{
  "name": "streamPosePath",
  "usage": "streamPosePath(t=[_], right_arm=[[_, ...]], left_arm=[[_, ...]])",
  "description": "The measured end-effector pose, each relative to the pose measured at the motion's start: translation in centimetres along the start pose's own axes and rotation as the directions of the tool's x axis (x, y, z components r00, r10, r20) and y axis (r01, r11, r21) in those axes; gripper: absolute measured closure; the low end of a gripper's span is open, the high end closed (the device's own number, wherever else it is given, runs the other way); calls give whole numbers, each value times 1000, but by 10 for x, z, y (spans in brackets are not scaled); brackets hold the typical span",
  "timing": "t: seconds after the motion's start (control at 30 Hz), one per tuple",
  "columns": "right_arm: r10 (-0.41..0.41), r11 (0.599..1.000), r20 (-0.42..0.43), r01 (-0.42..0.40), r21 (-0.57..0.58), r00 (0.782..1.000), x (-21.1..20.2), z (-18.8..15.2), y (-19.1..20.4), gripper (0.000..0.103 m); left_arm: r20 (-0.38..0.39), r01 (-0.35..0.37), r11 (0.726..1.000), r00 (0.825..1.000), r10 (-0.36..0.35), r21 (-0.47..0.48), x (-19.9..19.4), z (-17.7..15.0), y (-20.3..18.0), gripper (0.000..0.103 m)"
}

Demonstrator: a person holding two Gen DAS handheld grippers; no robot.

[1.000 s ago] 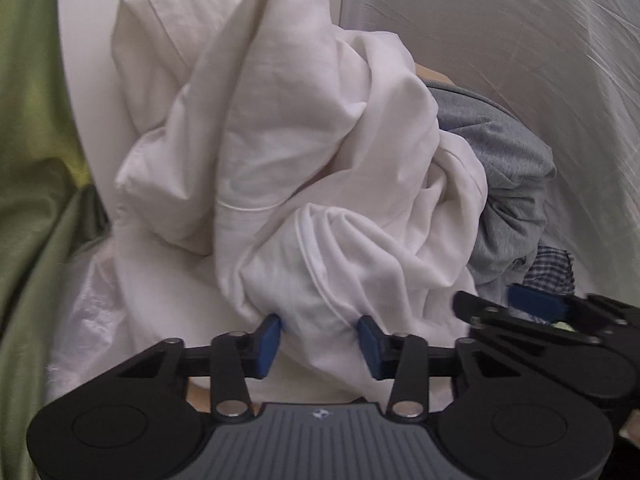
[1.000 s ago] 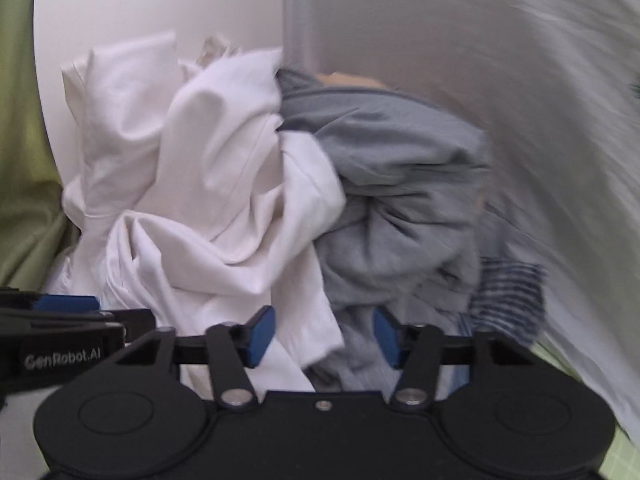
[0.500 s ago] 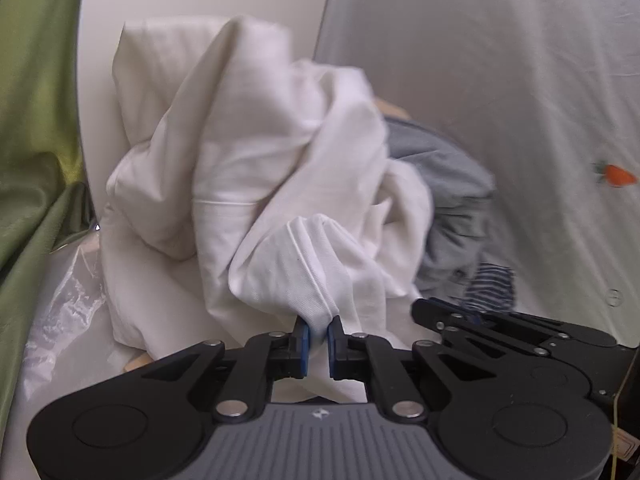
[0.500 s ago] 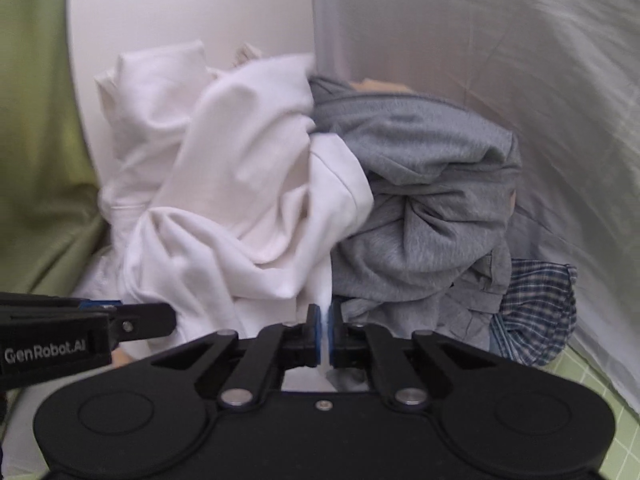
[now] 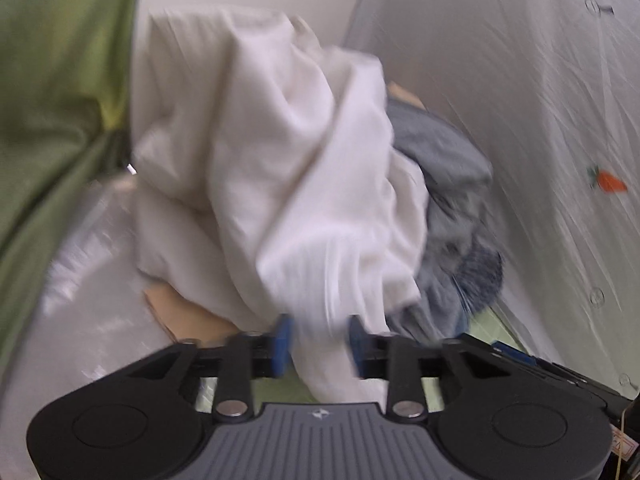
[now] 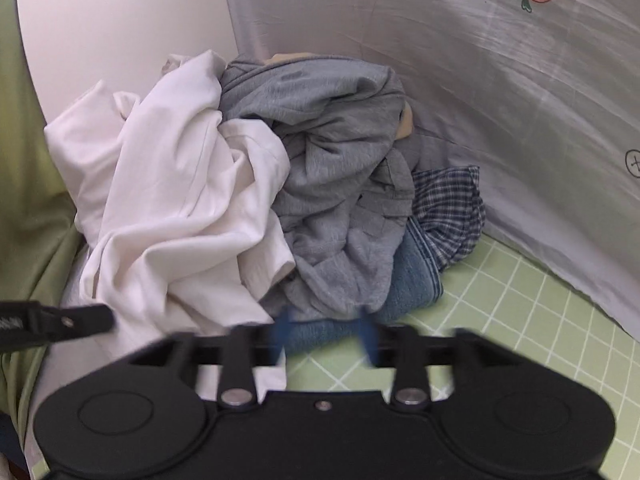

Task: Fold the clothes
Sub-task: 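Lift the white shirt from the pile with both grippers and carry it onto the mat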

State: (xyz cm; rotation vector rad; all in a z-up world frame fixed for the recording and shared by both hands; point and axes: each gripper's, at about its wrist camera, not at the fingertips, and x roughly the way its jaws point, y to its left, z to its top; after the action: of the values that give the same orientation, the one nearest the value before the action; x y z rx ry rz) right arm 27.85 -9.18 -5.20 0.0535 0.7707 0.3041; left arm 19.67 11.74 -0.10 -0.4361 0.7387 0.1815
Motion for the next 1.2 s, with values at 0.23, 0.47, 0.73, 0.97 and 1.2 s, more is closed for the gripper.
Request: streamPosePath(t=[0.23,0.47,0.73,0.97,1.2], right_arm=[[21,999,34,-21,-26,999,33,36,23,44],[15,997,17,-14,-73,1000,74,65,39,43],[-31,993,-46,25,-113,998,117,79,55,40],[39,972,-1,-38,-233,999,107,63,67,99],[118,976,106,-96,-195,987,49,49,62,99]], left_arm=[[71,-61,994,995,67,-88,17,43,19,28],[56,-43,970,997,58,-240,69,73,30,28],[19,33,950,999,-28,-309,100,80,37,68],[80,102,957,993,-83,-272,90,55,35,85],[127,159,967,983,-136,-199,34,28,11,87]])
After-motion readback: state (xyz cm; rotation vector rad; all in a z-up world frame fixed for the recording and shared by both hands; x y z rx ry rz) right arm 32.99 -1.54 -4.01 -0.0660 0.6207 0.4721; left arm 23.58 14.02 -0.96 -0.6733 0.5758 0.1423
